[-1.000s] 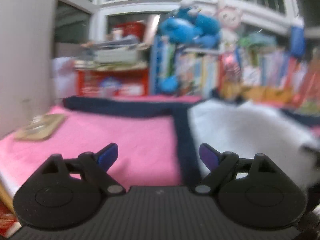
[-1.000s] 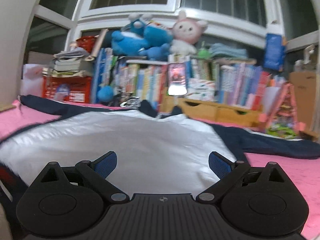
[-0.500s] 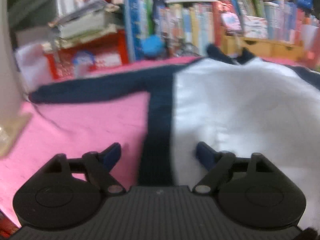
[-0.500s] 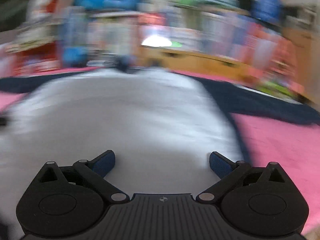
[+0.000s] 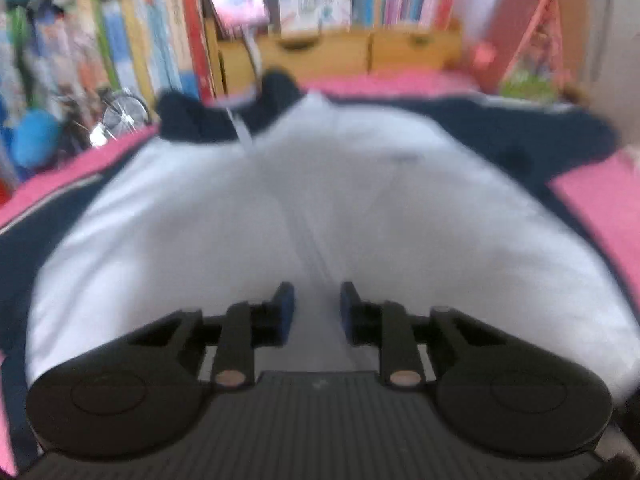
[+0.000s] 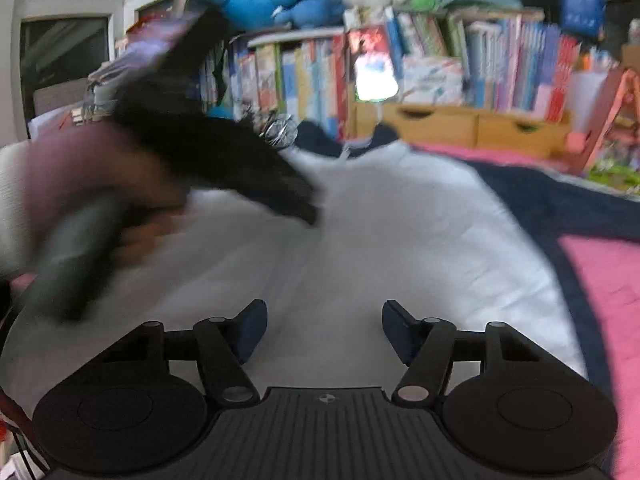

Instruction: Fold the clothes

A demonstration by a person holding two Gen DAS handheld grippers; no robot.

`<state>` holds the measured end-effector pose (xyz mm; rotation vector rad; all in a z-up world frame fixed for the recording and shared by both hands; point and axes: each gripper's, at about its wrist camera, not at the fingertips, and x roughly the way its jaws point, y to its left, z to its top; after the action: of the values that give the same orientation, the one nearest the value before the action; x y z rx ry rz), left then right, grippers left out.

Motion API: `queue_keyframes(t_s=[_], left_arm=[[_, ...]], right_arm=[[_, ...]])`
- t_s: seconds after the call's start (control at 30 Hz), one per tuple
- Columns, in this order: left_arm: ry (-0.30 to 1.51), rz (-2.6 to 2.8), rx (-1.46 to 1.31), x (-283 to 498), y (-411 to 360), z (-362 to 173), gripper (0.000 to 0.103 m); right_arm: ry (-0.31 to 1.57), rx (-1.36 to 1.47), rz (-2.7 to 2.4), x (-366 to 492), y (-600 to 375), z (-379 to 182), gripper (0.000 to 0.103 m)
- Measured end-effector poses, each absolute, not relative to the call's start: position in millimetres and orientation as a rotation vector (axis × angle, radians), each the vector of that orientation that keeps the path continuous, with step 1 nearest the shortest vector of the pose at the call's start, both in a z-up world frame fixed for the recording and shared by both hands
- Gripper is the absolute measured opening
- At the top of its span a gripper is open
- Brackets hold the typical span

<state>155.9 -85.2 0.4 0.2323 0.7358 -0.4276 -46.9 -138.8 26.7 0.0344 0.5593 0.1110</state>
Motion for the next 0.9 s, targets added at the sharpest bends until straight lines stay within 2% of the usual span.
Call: queue_keyframes(t_s=[0.23,0.27,0.37,0.6,0.9], left_arm=[[0.706,-0.263,0.15,290.7,-102.0,-9.9,0.027],[0.698,-0.247,0.134,305.3,-102.3,-11.2,0.031],[0.662,-0.206,0.139,332.7,-109.0,-14.7,0.031],[0.666,-0.166,0.087,349.9,-104.9,-17.7,0.043],[0.618,-0.292,-0.007,288.3,-76.5,19.3,0.041]], right_arm=[[0.549,0.003,0.103,-47.0,-130.4,22.5,0.064],[0.547,0.003,0.104,-47.5,-130.4,21.7,0.064],[0.543,0.005,0.112,-48.5,-130.6,19.8,0.063],[0.543,0.004,0.12,-44.3,-129.7,20.2,0.063],[0.538,0.002,0.121,-45.5,-128.5,18.9,0.064]])
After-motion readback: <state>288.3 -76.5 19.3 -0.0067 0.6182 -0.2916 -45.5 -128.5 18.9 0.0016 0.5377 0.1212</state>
